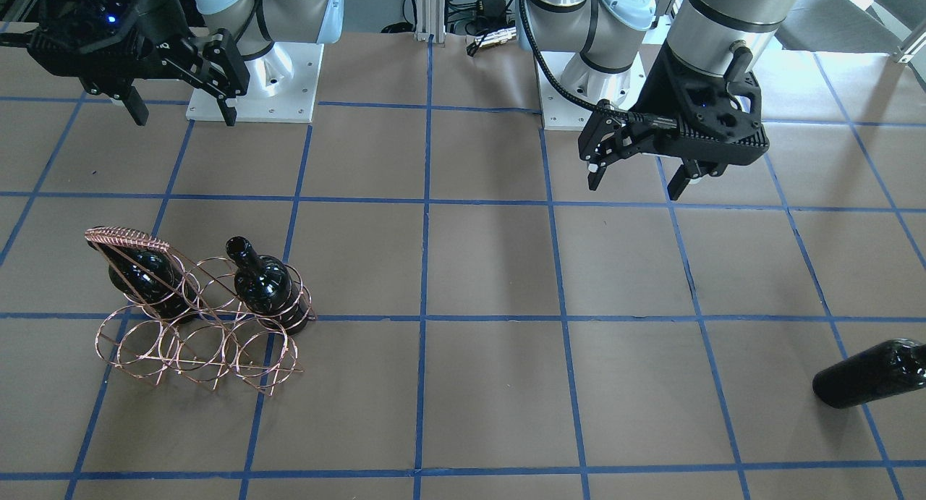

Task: Place wine into wine basket
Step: 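Move the left gripper down over the lying dark wine bottle's neck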

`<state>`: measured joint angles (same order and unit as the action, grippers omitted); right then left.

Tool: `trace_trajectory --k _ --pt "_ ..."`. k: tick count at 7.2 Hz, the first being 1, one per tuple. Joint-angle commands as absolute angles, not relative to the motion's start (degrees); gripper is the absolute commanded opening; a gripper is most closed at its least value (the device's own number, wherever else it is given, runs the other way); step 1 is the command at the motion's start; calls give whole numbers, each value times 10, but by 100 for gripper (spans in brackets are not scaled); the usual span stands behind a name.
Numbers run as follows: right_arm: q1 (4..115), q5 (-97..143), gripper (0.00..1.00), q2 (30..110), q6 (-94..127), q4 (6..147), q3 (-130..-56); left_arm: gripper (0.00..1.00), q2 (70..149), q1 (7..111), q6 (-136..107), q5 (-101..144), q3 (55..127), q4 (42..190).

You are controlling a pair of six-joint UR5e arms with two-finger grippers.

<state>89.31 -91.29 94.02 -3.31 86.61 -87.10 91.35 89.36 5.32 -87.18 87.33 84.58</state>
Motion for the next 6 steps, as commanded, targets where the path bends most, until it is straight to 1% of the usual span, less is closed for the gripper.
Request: trace_trajectory --k 1,2,4,5,6 --pt "894 -912 100 941 -33 866 -871 100 913 892 50 -874 876 845" --pt "893 -913 100 941 -34 869 -871 100 915 886 55 -873 876 846" --pt "894 -915 93 941 -36 906 -871 100 916 884 51 -875 877 846" --pt "894 -914 99 941 -35 904 -871 100 921 876 63 -872 875 839" --pt "894 -915 100 941 -34 888 -871 100 926 843 92 -867 875 831"
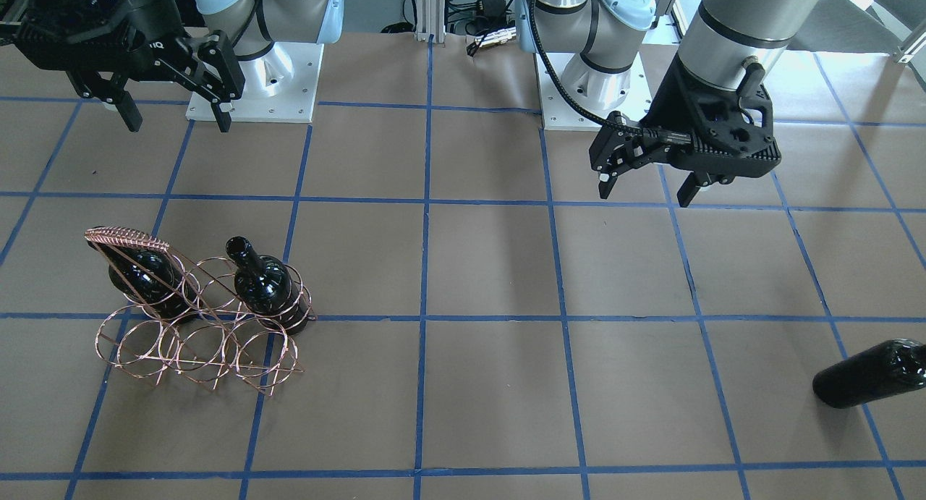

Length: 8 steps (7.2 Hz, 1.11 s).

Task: Place wine into wine basket
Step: 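Move the left gripper down over the lying dark wine bottle's neck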

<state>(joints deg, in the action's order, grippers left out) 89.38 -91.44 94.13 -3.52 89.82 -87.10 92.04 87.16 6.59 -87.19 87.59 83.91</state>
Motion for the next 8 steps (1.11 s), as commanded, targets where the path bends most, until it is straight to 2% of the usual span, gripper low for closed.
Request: trace_trajectory --k 1,4,6,7,8 --pt "894 -913 100 942 -33 854 -871 100 928 807 101 -865 874 830" --pt "894 -912 100 941 -35 846 -871 100 939 676 261 -866 847 829" --pt "894 -911 99 941 -35 852 -871 100 977 604 333 -865 811 812" --pt "894 -909 96 941 -37 854 -871 100 1004 577 335 -865 797 811" --pt "894 -900 89 940 -38 855 -871 100 1032 560 336 -865 776 811"
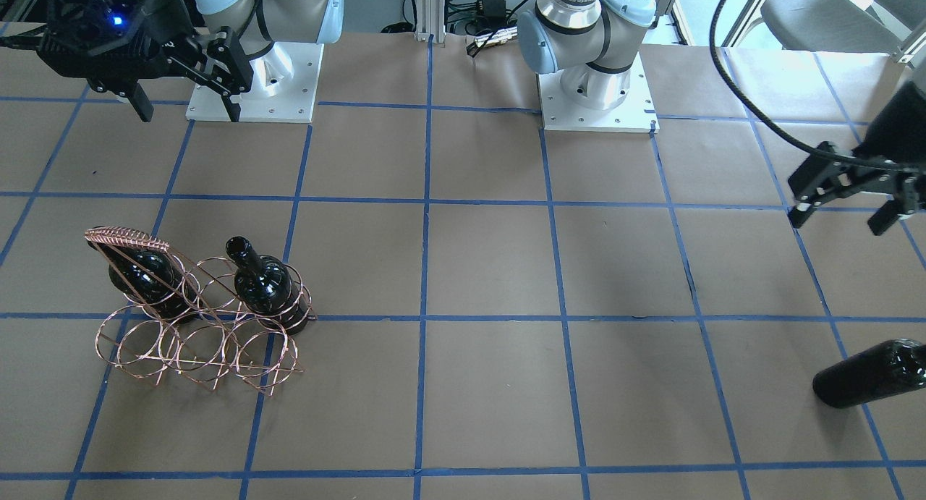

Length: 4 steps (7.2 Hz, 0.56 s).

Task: Place wine into wine basket
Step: 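Move the left gripper down over the lying dark wine bottle's neck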

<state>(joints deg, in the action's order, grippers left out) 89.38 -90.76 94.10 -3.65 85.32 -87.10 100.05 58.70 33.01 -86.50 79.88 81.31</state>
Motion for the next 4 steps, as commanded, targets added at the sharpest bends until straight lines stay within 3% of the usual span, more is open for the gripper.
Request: trace_trajectory --k 1,2,3,4 --pt "894 -899 95 940 -35 853 -871 100 1061 549 336 -867 751 811" --pt "894 -900 95 940 -37 853 -871 100 1085 543 335 -867 743 805" --pt "894 -900 87 940 -37 853 -871 100 1103 540 335 -868 743 789" --pt "894 -900 92 941 -34 850 -871 100 1118 537 335 -873 742 770"
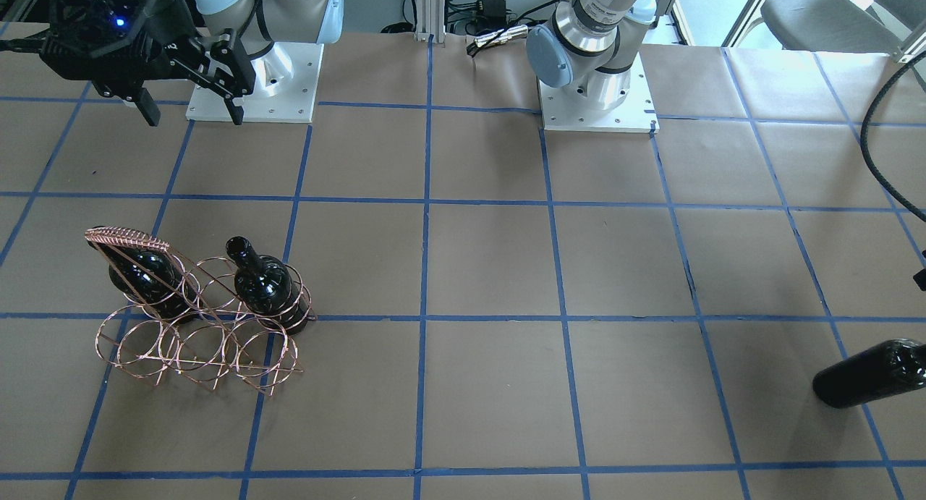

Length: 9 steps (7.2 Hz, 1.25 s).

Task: Place wine into wine basket
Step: 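Close the left gripper on the bottle neck and lift it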

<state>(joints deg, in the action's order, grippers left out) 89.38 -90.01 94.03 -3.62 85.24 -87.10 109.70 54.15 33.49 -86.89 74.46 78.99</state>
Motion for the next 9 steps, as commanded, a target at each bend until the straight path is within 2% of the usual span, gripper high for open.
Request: trace_trajectory --k 1,3,4,5,7,8,9 --pt "894 -899 89 941 -35 849 -874 100 1129 535 335 -870 737 759" --pt "894 -898 90 941 -34 852 -880 100 1157 535 334 -867 715 755" --pt "894 -897 84 942 -34 853 -880 95 1168 535 325 -862 715 738" --pt "894 -898 87 942 -34 853 -880 88 1170 535 324 -852 715 736" --pt "894 -897 82 942 -35 853 -880 86 1176 535 321 -846 715 724" --pt "894 -898 93 942 -35 853 -880 79 1179 535 321 -841 715 723" --pt "894 -897 82 942 -35 853 -880 72 1180 535 321 -841 715 722"
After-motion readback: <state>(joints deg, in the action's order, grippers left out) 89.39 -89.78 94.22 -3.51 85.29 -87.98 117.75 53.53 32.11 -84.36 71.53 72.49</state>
